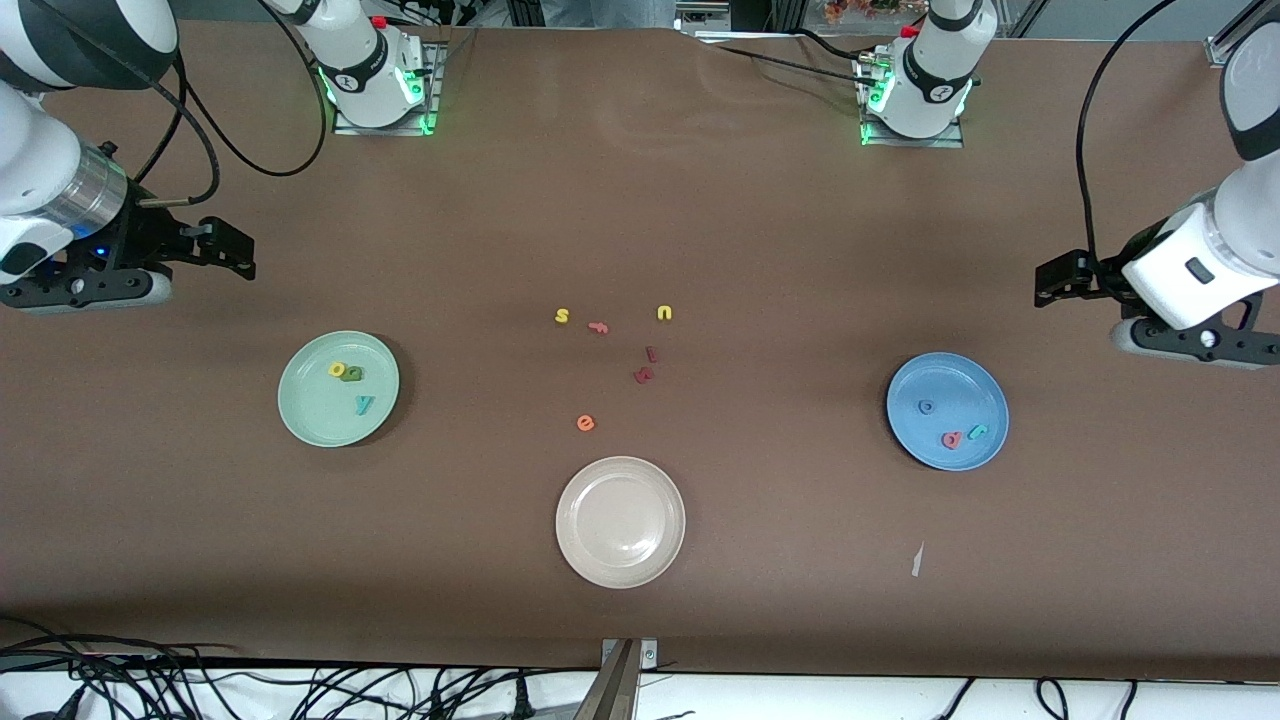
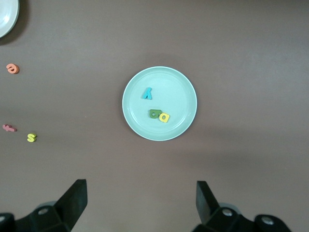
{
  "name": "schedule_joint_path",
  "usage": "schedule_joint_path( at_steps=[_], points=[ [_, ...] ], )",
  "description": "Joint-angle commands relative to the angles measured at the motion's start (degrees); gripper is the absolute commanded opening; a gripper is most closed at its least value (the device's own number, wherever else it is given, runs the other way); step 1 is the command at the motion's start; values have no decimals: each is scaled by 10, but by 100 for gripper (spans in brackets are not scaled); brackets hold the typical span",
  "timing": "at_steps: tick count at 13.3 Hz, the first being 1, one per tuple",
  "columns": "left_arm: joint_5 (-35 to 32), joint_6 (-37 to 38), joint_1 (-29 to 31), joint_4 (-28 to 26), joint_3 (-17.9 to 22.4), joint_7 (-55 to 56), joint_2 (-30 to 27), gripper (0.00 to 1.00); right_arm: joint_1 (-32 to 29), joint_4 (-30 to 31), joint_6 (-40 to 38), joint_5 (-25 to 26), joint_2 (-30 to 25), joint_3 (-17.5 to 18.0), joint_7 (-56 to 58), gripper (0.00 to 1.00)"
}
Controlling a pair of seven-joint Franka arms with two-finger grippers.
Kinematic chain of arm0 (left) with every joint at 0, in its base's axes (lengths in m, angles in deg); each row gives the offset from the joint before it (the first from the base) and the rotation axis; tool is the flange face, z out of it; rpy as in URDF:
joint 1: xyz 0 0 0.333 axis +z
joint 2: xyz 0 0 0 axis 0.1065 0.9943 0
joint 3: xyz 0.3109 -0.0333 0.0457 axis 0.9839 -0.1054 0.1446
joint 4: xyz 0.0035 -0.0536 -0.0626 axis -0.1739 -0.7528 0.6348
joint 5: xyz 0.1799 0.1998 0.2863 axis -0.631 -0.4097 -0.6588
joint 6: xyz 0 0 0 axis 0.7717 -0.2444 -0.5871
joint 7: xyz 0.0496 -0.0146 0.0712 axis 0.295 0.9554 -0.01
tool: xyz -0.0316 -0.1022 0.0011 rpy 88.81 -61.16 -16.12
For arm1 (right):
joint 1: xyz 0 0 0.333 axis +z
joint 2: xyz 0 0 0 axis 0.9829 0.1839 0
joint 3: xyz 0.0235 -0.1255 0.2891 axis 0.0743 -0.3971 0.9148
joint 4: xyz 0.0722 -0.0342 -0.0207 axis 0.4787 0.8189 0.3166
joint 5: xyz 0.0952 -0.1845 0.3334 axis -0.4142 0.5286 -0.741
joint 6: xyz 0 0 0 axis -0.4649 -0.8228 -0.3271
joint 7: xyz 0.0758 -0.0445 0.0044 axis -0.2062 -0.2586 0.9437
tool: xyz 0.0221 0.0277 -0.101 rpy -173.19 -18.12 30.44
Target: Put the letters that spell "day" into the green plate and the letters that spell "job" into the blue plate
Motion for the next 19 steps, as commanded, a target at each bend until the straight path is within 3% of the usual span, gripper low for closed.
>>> schedule_joint_path(
  at_steps=[1, 3, 7, 10, 19],
  points=[
    [-2, 18, -27, -7, 7, 40, -23, 100, 0, -16, -10, 7, 7, -1, 8, 100],
    [0, 29, -36, 0, 20, 39, -20, 100, 0, -16, -10, 7, 8, -2, 8, 100],
    [33, 29, -54, 3, 90, -19, 13, 100, 0, -16, -10, 7, 8, -1, 8, 100],
    [62, 28, -40, 3, 91, -26, 15, 100, 2, -16, -10, 7, 8, -1, 8, 100],
    [56, 29, -42, 3, 90, -24, 15, 100, 4, -16, -11, 7, 8, -1, 8, 100]
  ],
)
